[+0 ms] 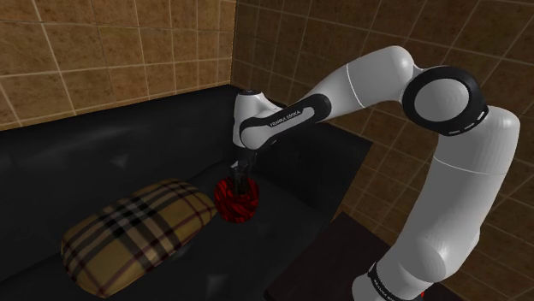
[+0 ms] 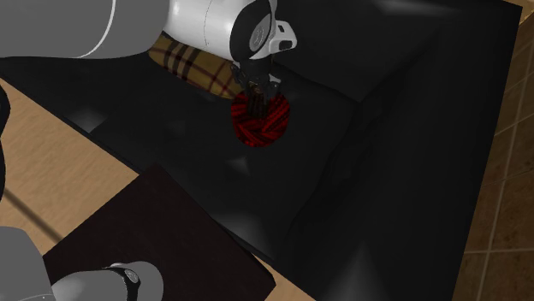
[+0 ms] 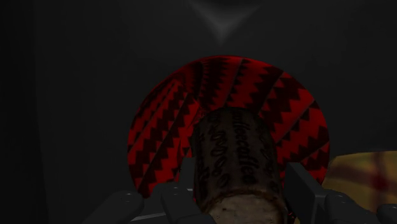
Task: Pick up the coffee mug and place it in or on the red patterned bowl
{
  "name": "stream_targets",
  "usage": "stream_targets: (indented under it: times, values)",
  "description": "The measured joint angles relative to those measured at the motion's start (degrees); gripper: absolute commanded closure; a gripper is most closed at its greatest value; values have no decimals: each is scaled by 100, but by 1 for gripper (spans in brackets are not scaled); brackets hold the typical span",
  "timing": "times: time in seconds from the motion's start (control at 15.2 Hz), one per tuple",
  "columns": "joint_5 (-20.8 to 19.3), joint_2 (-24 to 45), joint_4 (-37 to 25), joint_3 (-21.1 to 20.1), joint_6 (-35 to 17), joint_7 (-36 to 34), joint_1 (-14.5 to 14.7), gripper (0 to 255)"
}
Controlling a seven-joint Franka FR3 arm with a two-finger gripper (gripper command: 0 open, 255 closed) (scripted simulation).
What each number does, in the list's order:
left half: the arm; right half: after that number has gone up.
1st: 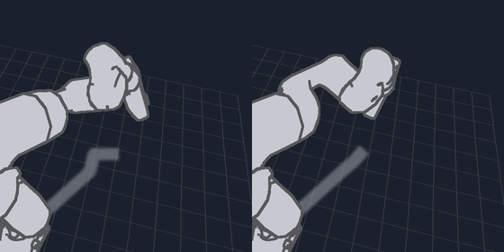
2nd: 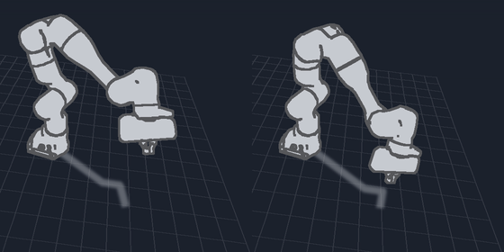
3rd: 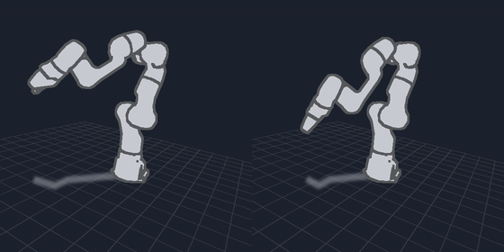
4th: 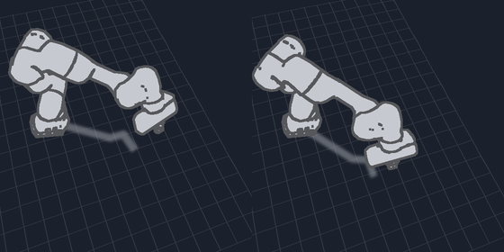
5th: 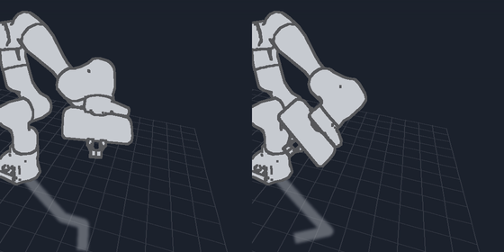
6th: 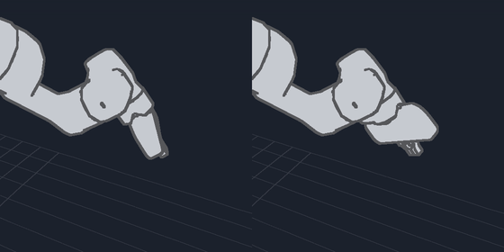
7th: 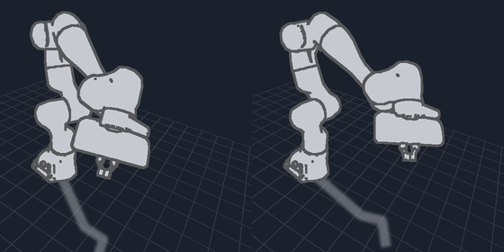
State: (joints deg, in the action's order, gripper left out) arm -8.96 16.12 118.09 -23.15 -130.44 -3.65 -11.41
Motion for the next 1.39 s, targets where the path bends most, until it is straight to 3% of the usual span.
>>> stream_targets:
  times: [0.4, 0.46, 0.86, 1.12, 1.39]
  values:
    - [-16, 25, 17, 8, -42, -7, 1, 255]
    - [-16, 25, 17, 8, -43, -7, 1, 0]
    - [-16, 25, 17, 8, -43, -7, 1, 0]
    - [161, -259, -232, -60, 452, 113, -41, 0]
    - [225, -374, -253, -80, 584, 152, -57, 0]
